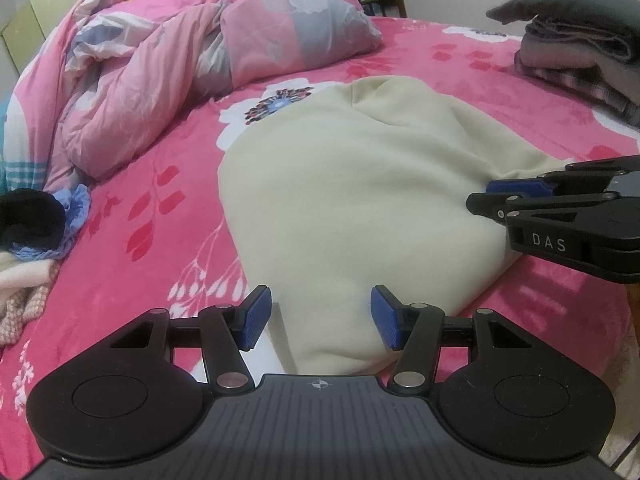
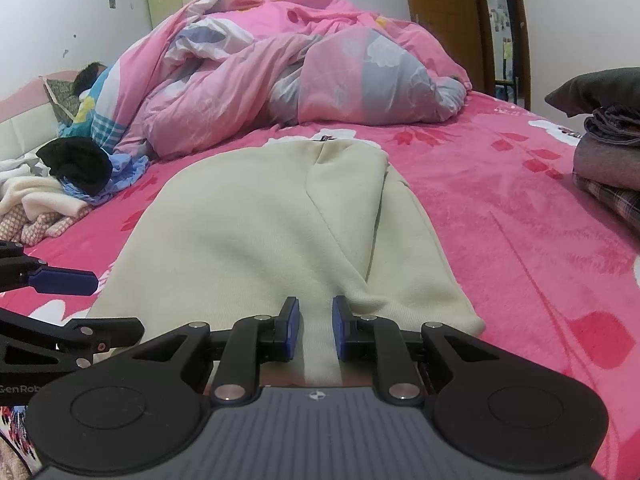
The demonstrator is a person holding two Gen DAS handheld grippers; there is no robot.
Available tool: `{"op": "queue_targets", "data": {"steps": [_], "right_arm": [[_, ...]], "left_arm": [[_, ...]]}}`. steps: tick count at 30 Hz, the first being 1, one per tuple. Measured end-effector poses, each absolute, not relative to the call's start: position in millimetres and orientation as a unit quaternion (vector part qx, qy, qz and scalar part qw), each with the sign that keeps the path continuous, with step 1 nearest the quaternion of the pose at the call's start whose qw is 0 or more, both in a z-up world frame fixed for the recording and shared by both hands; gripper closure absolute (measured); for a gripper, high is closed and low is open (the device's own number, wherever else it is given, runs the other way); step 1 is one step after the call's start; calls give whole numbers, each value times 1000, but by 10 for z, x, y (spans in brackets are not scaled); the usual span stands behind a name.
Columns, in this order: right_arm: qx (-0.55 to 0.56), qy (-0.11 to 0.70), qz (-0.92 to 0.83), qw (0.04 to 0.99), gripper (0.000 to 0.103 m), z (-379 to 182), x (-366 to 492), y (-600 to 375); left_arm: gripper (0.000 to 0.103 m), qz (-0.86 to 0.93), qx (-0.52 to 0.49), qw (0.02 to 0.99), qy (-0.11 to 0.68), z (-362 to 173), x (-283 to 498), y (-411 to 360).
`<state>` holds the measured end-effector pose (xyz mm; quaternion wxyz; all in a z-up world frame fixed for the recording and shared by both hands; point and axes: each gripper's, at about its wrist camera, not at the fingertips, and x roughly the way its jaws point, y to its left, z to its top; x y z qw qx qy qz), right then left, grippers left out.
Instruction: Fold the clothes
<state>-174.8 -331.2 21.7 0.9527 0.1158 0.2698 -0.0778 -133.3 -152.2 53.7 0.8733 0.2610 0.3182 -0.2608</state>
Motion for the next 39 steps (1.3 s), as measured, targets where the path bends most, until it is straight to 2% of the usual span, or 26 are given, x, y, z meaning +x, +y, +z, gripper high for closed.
{"op": "queue_targets", "data": {"steps": [25,29,37,39], "right_arm": [[113,263,-74,955,84,198,-1768,-3291],[115,264,-76,955,84,200,-1764,-3293],[113,259,-77,956,84,184,-1776,-3275],[110,254,-75,958,84,165,-1795,-3270]], "left_arm": [[45,-265,240,880,314,523,-1336,-1454],[39,-270,222,883,313,517,-1300,-1392],[14,-285,163,890,315,506,-1231,-1180],[12,-292,143,892,314,519,-1226,-1104]]}}
